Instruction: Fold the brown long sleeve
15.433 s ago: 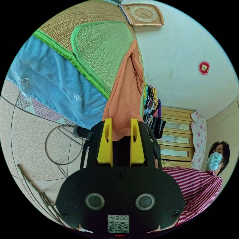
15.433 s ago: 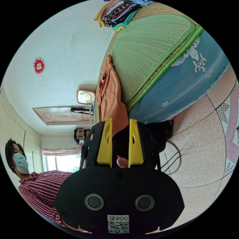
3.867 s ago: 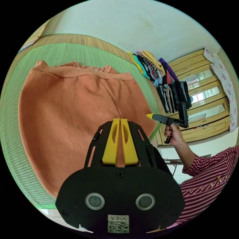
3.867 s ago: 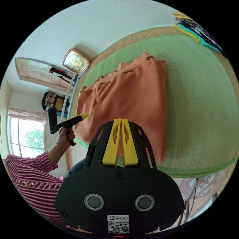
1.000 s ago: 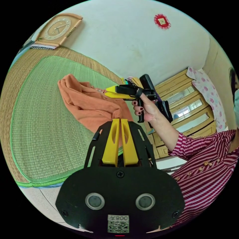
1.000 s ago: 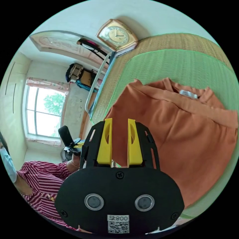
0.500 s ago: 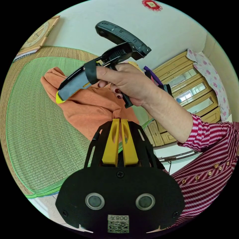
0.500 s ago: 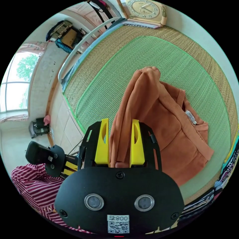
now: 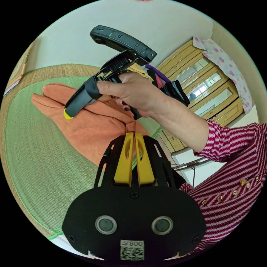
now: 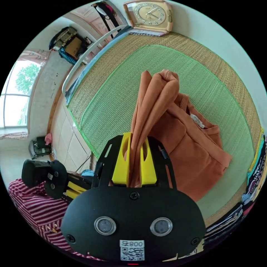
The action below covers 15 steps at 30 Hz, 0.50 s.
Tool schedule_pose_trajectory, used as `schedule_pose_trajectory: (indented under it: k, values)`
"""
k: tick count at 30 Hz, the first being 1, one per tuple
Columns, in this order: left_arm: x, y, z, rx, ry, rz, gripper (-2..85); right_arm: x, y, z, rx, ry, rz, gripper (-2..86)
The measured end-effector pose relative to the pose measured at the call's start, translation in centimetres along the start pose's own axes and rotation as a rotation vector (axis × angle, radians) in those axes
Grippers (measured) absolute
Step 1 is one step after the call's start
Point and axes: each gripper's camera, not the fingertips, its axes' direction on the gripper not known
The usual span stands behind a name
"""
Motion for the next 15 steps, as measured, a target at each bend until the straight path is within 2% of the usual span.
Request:
schedule_pose_trajectory:
  k: [3, 7, 15]
  values:
    - [2.3, -2.7, 1.0, -0.031, 0.037, 0.078, 0.6, 4.5, 4.4, -3.1, 0.083, -0.09, 0.054, 2.1]
    - [5.4, -6.5, 4.0, -0.096, 0.086, 0.166, 0.6, 10.2, 10.9, -6.0, 0.148, -0.093, 0.113, 1.0]
    - [8.8, -11.3, 11.9, -0.26, 0.176, 0.199, 0.5, 21.8, 23.1, -5.7, 0.24, -0.215, 0.275, 2.7]
